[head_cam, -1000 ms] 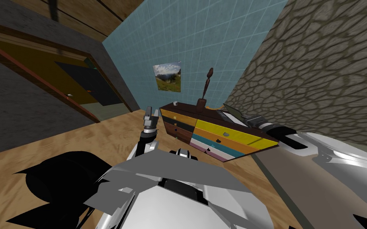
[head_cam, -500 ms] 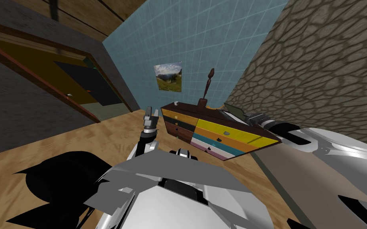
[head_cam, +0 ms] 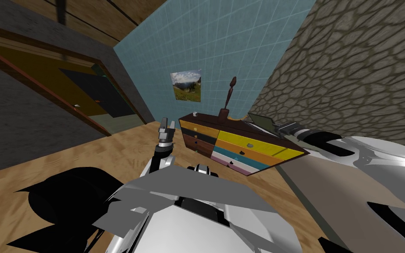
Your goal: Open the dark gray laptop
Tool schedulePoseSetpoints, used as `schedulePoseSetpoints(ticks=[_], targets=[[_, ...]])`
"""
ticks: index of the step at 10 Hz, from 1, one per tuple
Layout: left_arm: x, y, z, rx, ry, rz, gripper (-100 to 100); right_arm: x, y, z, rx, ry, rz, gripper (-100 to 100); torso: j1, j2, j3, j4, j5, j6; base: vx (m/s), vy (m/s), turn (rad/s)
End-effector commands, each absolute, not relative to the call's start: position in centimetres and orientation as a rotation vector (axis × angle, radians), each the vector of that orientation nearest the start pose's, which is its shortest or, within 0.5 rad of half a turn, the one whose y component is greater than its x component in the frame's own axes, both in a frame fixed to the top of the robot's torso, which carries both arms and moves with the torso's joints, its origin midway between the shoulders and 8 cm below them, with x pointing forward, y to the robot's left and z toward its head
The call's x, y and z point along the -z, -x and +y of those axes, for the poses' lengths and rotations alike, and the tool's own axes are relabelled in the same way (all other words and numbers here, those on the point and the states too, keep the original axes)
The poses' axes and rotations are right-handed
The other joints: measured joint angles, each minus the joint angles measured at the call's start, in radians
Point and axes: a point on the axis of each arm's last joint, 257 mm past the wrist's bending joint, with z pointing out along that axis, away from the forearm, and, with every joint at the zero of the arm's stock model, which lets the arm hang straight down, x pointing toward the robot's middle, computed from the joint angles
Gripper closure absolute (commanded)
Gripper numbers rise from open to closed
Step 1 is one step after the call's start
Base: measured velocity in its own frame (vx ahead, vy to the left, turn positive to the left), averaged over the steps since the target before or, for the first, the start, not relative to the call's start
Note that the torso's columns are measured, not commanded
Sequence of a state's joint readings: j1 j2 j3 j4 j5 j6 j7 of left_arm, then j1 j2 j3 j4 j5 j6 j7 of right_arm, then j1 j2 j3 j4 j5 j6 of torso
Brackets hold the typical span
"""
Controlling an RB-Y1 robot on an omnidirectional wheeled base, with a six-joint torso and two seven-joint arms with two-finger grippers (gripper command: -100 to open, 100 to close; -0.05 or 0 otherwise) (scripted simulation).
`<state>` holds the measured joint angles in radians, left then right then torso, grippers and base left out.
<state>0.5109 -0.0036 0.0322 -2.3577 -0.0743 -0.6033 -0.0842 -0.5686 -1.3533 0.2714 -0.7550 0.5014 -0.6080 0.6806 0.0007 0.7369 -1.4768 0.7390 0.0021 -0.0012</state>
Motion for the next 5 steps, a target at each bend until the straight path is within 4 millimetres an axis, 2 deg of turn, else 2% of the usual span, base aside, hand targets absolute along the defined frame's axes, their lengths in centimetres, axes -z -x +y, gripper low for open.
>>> schedulePoseSetpoints(ticks=[1,3,4,5], targets=[[-7.2,-30.7,27.1,1.176,0.441,0.552,0,-5.9,-57.2,-62.1,0.662,0.749,1.47,100,0.0,-0.001,-0.001,0.0,0.0,0.0,0.0,0.0,0.0],[-7.2,-30.7,27.1,1.176,0.441,0.552,0,-5.2,-57.5,-62.0,0.721,0.811,1.465,100,0.001,0.001,0.001,-0.001,-0.002,0.0,-0.004,0.043,0.011],[-7.2,-30.7,27.1,1.176,0.441,0.552,0,-7.0,-56.8,-62.7,0.713,0.794,1.468,-100,0.002,0.001,0.001,-0.001,-0.001,0.0,0.025,0.027,0.017],[-7.2,-30.7,27.1,1.176,0.441,0.552,0,-7.5,-56.5,-62.9,0.713,0.793,1.469,-100,0.001,0.001,0.001,-0.001,-0.001,0.001,0.033,0.015,0.015]])
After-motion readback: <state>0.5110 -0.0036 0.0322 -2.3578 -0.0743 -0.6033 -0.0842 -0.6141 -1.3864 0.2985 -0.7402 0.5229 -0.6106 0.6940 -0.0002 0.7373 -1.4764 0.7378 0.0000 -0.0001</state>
